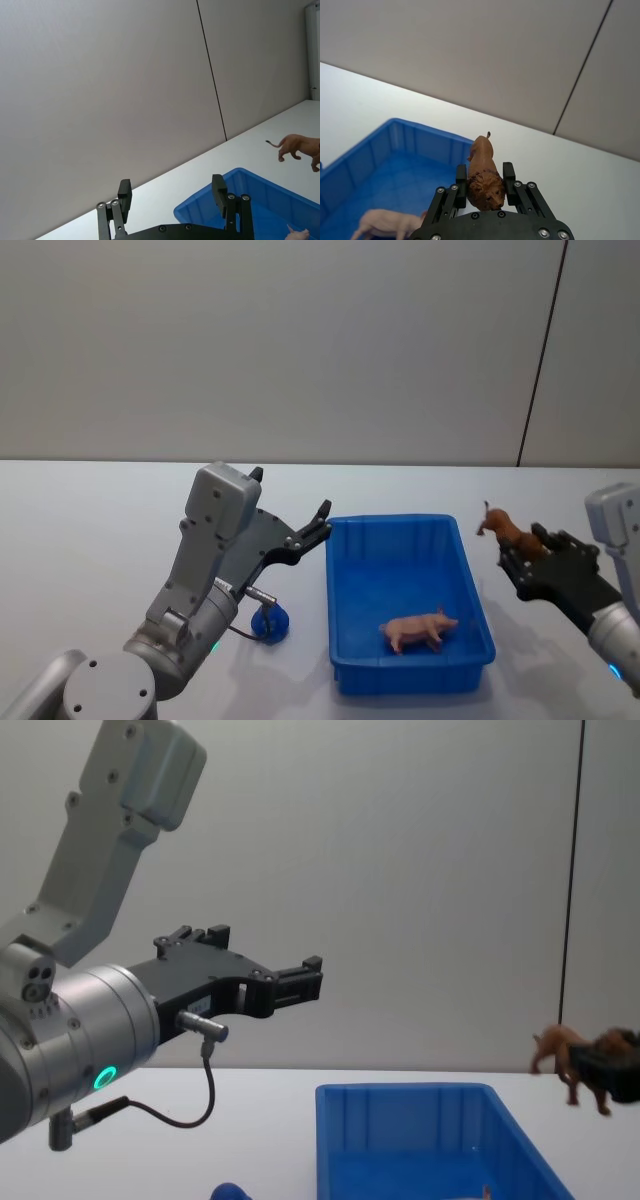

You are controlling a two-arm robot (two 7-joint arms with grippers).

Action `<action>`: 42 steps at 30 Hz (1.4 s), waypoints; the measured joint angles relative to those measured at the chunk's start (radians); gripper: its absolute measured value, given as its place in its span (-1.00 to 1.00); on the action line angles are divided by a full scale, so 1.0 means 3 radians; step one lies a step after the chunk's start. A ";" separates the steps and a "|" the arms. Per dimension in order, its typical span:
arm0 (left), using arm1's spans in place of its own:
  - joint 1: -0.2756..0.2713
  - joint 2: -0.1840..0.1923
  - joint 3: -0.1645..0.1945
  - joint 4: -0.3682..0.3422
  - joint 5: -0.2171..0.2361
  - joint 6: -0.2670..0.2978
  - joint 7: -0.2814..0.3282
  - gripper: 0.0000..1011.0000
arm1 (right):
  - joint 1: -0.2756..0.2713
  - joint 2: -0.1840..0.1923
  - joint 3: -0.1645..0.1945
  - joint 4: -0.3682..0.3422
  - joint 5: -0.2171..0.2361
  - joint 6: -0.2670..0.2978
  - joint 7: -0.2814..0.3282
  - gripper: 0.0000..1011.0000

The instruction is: Pick up the two dolls from the table and place them into the box.

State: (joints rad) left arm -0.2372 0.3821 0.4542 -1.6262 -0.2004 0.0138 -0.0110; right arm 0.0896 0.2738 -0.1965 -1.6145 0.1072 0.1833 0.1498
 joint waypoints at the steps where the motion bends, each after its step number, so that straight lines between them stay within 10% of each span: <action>1: 0.0000 0.0000 0.0000 0.0000 0.0000 0.0000 0.0000 0.99 | 0.0000 0.0000 0.0000 0.0000 0.0000 0.0000 0.0000 -0.18; 16: 0.0000 0.0000 0.0000 0.0000 0.0000 0.0000 0.0000 0.99 | 0.0157 -0.0124 -0.0151 -0.0038 -0.0182 0.0361 0.0384 -0.18; 35: 0.0000 0.0000 0.0000 0.0000 0.0000 0.0000 0.0000 0.99 | 0.0202 -0.0223 -0.0275 0.0133 -0.0313 0.0444 0.0467 0.95; 42: 0.0000 0.0000 0.0000 0.0000 0.0000 0.0000 0.0000 0.99 | 0.0111 -0.0136 -0.0213 0.0021 -0.0226 0.0325 0.0403 0.98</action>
State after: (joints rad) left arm -0.2372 0.3821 0.4542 -1.6262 -0.2004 0.0139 -0.0109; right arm 0.1230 0.2330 -0.2604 -1.6081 0.0395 0.2808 0.2705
